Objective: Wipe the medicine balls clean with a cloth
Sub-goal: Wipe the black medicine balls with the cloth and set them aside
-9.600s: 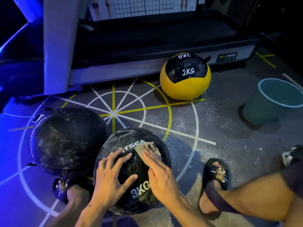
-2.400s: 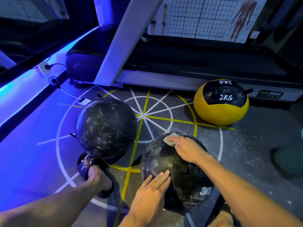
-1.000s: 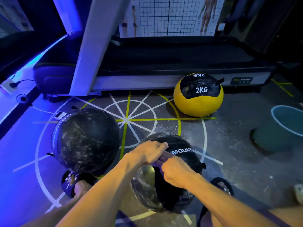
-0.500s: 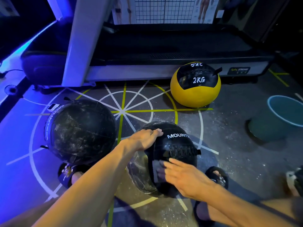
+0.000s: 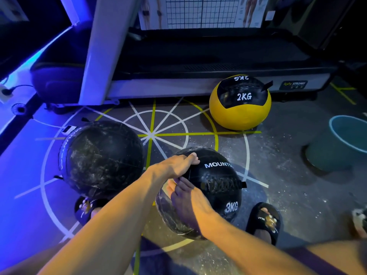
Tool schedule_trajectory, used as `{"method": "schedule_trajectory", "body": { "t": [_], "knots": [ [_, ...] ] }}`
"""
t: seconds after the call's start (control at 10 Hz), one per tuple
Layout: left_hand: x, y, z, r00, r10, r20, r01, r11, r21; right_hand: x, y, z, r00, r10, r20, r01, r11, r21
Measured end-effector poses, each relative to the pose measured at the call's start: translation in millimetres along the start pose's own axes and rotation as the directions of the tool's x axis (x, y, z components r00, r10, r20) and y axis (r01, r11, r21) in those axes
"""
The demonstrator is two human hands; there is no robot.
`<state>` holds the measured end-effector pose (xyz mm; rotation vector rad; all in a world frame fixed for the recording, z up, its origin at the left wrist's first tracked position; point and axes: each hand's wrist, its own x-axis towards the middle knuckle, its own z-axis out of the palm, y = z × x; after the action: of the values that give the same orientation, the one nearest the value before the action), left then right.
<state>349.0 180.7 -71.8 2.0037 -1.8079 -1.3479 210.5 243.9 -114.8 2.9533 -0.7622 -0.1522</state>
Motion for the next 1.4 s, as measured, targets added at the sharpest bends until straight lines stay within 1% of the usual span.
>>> {"method": "schedule_trajectory", "body": {
  "t": [0.1,0.2,0.3,0.4,0.5,0.6,0.7,0.8,0.9,1.0,1.1,1.2,1.3,1.4],
  "knots": [
    [-0.4,-4.4,0.3,1.0,-0.014,-0.019,0.015,0.998,0.053,-22.1,-12.6,8.2,0.994,-0.093,-0.062,0.089,0.994,-0.066],
    [2.9,-12.9,0.9,1.0,-0.008,-0.022,0.009,0.999,0.043,-69.7,-2.1,35.1,0.974,-0.209,-0.088,0.203,0.977,-0.071],
    [8.6,-12.1,5.1,1.0,0.003,-0.012,-0.003,1.0,0.03,-92.8,25.2,41.1,0.953,-0.287,-0.101,0.264,0.945,-0.193],
    [11.2,-8.8,3.9,1.0,0.001,-0.028,0.0,0.999,0.037,-60.0,14.8,30.6,0.986,-0.143,-0.079,0.125,0.972,-0.199],
    [10.2,-11.6,1.8,0.999,0.009,-0.051,-0.009,1.0,0.01,-21.2,-14.4,23.4,0.997,-0.012,0.078,0.015,0.999,-0.037],
    [4.2,-20.1,1.1,0.998,0.012,-0.066,-0.013,1.0,-0.009,-20.6,-25.5,40.1,0.999,-0.036,0.04,0.042,0.982,-0.183],
    [-1.1,-24.0,-1.2,0.999,0.006,-0.051,-0.007,1.0,-0.014,-56.5,-33.8,91.0,0.97,0.191,0.148,-0.156,0.963,-0.218],
    [-2.3,-20.3,-0.1,0.999,0.006,-0.042,-0.006,1.0,-0.015,-87.9,-16.6,84.3,0.99,0.036,0.138,-0.046,0.996,0.073],
    [2.3,-17.5,1.1,0.997,-0.017,-0.071,0.015,1.0,-0.023,-72.5,-10.3,47.1,0.995,0.044,-0.093,-0.055,0.992,-0.114],
    [2.6,-17.7,-1.6,0.994,-0.033,-0.103,0.029,0.999,-0.043,-33.4,-16.1,30.2,0.997,-0.005,0.074,-0.001,0.997,0.075],
    [-3.5,-23.3,-0.8,0.991,-0.024,-0.129,0.018,0.999,-0.05,-25.9,-31.5,45.8,0.977,-0.132,0.165,0.124,0.991,0.057],
    [-9.4,-32.4,-4.6,0.99,-0.017,-0.14,0.009,0.998,-0.055,-45.5,-26.3,59.2,0.98,0.133,0.146,-0.127,0.991,-0.043],
    [-16.0,-37.9,-9.5,0.986,-0.043,-0.161,0.038,0.999,-0.039,-84.7,-5.4,56.5,0.998,0.038,-0.059,-0.037,0.999,0.009],
    [-17.9,-44.8,-9.0,0.987,-0.001,-0.16,0.006,0.999,0.034,-111.8,16.5,48.0,0.938,0.252,-0.237,-0.194,0.951,0.24]
  ]
}}
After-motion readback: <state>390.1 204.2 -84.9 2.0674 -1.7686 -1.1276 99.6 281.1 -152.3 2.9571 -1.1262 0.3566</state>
